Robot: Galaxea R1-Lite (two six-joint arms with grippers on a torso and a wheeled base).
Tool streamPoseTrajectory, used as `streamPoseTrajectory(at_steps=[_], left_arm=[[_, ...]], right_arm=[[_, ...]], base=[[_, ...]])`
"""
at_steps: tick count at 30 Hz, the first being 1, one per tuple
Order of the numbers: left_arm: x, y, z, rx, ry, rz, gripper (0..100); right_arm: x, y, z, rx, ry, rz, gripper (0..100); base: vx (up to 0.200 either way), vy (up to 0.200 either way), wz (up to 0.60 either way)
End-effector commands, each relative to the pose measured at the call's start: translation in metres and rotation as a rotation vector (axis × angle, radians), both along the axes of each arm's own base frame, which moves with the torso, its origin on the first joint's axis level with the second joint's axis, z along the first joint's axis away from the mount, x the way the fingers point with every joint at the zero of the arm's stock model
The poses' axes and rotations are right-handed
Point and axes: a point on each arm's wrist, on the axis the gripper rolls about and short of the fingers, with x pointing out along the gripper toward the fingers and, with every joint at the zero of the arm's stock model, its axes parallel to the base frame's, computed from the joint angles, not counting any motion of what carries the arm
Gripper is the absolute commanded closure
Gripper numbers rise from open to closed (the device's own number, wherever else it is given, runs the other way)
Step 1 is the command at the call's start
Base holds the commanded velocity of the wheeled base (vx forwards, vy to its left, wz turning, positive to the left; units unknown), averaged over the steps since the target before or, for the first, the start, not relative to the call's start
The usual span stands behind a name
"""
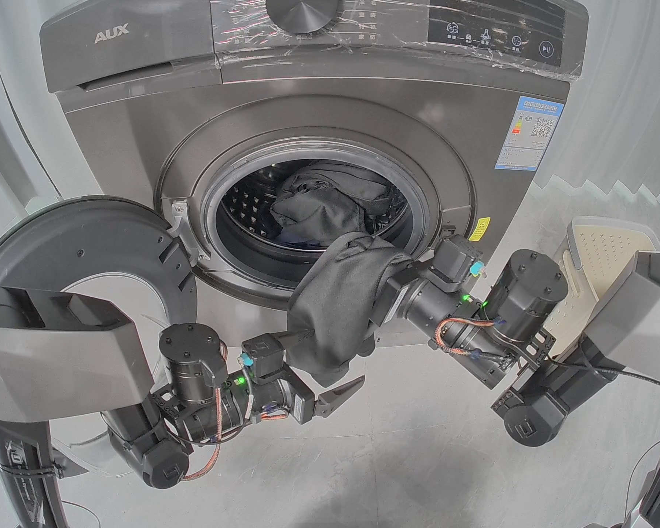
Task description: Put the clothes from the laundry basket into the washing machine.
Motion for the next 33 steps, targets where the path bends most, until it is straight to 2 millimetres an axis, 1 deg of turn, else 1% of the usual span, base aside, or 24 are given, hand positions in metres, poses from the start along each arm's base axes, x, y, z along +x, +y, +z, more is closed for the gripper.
streamPoseTrajectory(at_steps=[1, 3, 5, 6, 11, 13, 19, 22, 26, 33], left_arm=[[0.008, -0.007, -0.004, -0.015, -0.001, -0.002, 0], [0.02, -0.014, -0.005, -0.035, -0.02, 0.02, 0], [0.028, -0.019, -0.004, -0.051, -0.039, 0.04, 0], [0.028, -0.019, -0.004, -0.052, -0.04, 0.04, 0], [0.046, -0.031, -0.012, -0.069, -0.066, 0.05, 0], [0.052, -0.032, -0.012, -0.077, -0.078, 0.061, 0], [0.062, -0.033, -0.018, -0.079, -0.084, 0.089, 0], [0.071, -0.031, -0.02, -0.092, -0.089, 0.123, 0], [0.08, -0.028, -0.016, -0.117, -0.104, 0.147, 0], [0.08, -0.027, -0.021, -0.109, -0.093, 0.149, 0]], right_arm=[[0.002, 0.007, -0.01, -0.013, 0.016, 0.01, 100], [0.002, 0.012, -0.012, -0.012, 0.019, 0.017, 100], [0.0, 0.014, -0.013, -0.013, 0.02, 0.023, 100], [0.0, 0.015, -0.013, -0.013, 0.02, 0.025, 100], [-0.004, 0.019, -0.014, -0.009, 0.03, 0.025, 100], [-0.006, 0.02, -0.013, -0.008, 0.028, 0.029, 100], [-0.011, 0.02, -0.007, 0.007, 0.024, 0.022, 100], [-0.017, 0.02, -0.001, 0.017, 0.019, 0.026, 100], [-0.018, 0.018, -0.001, 0.015, 0.023, 0.026, 100], [-0.02, 0.017, 0.002, 0.029, 0.023, 0.029, 100]], base=[[0.0, 0.0, 0.0], [0.0, 0.0, 0.0], [0.0, 0.0, 0.0], [0.0, 0.0, 0.0], [0.0, 0.0, 0.0], [0.0, 0.0, 0.0], [0.0, 0.0, 0.0], [0.0, 0.0, 0.0], [0.0, 0.0, 0.0], [0.0, 0.0, 0.0]])
